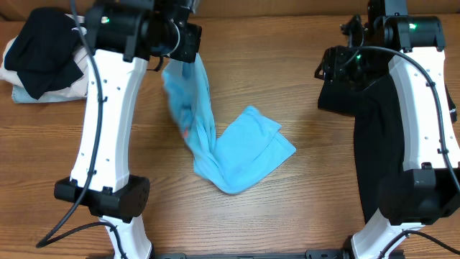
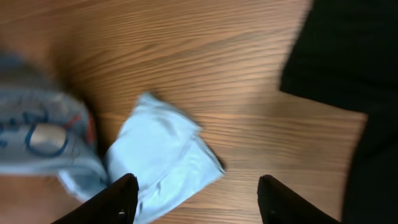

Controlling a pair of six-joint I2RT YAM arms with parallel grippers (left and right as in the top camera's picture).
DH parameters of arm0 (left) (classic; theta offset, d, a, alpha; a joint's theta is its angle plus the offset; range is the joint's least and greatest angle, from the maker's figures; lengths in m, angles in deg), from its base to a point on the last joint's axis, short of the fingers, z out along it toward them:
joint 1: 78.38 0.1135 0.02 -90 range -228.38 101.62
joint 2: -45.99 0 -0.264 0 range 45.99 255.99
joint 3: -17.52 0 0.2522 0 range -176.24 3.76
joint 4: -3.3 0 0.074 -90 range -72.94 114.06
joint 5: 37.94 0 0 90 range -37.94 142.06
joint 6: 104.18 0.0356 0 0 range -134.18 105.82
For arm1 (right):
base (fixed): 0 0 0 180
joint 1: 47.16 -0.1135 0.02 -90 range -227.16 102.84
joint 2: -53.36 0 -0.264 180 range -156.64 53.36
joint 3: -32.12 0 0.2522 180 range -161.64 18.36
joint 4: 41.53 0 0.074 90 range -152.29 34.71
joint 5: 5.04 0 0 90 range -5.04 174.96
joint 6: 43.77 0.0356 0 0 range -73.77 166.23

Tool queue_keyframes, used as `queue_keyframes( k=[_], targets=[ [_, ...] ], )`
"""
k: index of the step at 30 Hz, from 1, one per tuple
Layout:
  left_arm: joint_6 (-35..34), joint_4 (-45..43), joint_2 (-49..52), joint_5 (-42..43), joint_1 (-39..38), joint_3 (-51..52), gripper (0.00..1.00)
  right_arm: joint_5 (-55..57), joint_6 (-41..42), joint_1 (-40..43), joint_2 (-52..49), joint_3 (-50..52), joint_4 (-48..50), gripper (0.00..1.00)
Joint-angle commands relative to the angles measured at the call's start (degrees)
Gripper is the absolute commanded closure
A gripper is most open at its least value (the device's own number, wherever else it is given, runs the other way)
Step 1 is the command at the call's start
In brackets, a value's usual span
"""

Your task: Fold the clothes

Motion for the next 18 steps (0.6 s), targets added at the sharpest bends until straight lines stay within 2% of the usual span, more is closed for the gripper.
queue_keyframes(
  k=[1,6,11,18],
  targets=[
    [-3.61,0.61,-0.7,-1.97,-0.11,-4.04,0.96,-4.81,-4.02,-3.17,1.77,-0.42,0.92,0.38],
    [-5.62,0.63,-0.7,-4.76,-0.07,-4.7,0.96,-2.08,-1.92,-9.2,1.77,-0.42,1.36,0.45],
    [-6.29,0.92,-0.74,-4.98,0.07,-4.85,0.96,14.67,10.14,-16.02,1.73,0.94,1.33,0.45],
    [-9.35,2.08,-2.89,-6.43,2.78,-4.87,0.96,16.61,16.81,-18.32,1.73,12.28,5.53,0.45]
  ],
)
